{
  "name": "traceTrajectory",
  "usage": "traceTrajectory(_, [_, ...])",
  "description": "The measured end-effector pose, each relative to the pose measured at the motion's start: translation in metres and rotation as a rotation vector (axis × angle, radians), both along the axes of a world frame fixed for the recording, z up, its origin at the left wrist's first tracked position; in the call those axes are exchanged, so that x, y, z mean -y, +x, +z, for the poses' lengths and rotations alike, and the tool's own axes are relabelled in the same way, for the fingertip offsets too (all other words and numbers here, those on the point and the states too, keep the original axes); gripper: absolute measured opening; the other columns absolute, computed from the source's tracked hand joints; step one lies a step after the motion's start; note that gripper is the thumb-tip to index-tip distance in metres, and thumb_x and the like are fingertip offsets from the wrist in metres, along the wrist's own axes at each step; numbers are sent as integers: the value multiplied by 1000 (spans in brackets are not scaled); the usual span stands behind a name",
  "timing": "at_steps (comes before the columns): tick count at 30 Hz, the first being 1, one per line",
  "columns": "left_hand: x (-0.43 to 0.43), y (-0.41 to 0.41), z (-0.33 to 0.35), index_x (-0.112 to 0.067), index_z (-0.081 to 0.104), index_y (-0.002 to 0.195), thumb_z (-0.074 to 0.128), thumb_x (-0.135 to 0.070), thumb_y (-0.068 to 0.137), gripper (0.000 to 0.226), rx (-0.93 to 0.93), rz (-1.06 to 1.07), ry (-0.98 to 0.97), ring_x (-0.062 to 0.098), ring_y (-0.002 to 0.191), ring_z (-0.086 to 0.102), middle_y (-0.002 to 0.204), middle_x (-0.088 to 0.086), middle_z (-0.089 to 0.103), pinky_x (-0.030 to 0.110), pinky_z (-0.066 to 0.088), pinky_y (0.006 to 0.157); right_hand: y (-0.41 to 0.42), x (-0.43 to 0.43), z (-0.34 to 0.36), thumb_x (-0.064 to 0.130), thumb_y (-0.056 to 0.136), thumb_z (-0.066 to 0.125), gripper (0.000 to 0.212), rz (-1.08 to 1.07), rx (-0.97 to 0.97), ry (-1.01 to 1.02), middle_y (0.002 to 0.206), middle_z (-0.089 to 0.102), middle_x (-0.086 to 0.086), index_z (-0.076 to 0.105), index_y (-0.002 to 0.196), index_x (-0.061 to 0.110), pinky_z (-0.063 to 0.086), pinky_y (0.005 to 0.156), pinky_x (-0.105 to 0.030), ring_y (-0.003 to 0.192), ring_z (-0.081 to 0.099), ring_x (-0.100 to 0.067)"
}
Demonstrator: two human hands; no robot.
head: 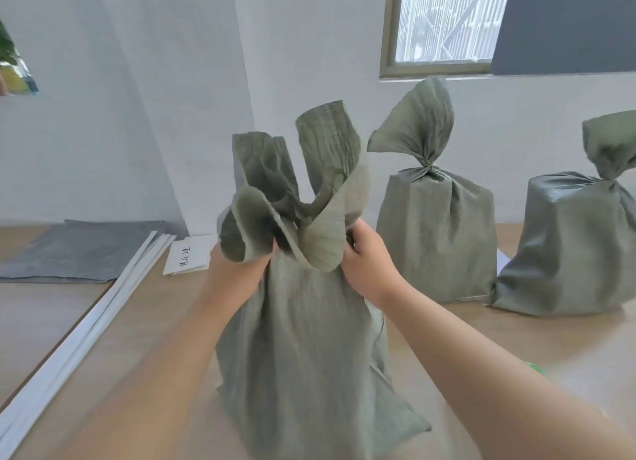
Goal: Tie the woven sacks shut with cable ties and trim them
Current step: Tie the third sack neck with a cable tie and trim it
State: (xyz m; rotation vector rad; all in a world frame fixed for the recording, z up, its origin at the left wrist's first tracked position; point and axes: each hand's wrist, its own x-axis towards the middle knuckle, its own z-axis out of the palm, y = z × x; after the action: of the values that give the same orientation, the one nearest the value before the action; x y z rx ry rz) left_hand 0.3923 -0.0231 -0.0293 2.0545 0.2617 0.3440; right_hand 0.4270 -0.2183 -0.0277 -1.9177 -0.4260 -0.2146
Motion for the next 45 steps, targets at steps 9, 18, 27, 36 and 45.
traceTrajectory(9, [73,-126,1,-37,67,97,71,-32,92,8,214,30,-332,0,99,66,99,-23,71,33,49,97,-117,97,-20,32,101,49,24,44,-117,114,105,69,-3,60,106,10,50,94,-39,101,64,-13])
traceTrajectory(18, [171,-225,-4,-37,65,97,64,-29,97,8,195,109,-487,-4,98,65,96,-24,72,25,48,90,-222,168,-31,29,101,49,20,62,-316,294,107,73,3,66,103,20,51,99,-44,105,66,-14])
traceTrajectory(27, [227,-276,-5,-30,62,119,83,-56,70,60,-80,-261,-471,6,109,69,113,-13,75,25,54,90,-279,194,-37,20,102,48,20,45,-380,338,103,75,9,68,105,19,52,80,-17,98,68,-3])
traceTrajectory(36, [254,-289,-2,-26,75,106,97,-21,61,50,-220,-441,-192,5,93,74,96,-10,79,31,60,86,-312,202,-21,17,99,51,27,173,-618,528,113,75,-2,69,117,26,55,95,-40,109,69,-20])
traceTrajectory(45, [275,-285,-19,-42,73,92,80,-52,52,41,-131,-282,-62,13,97,70,92,-10,77,47,56,92,-315,214,-20,44,77,60,46,189,-563,429,138,55,1,61,122,36,43,110,-42,125,56,-13])
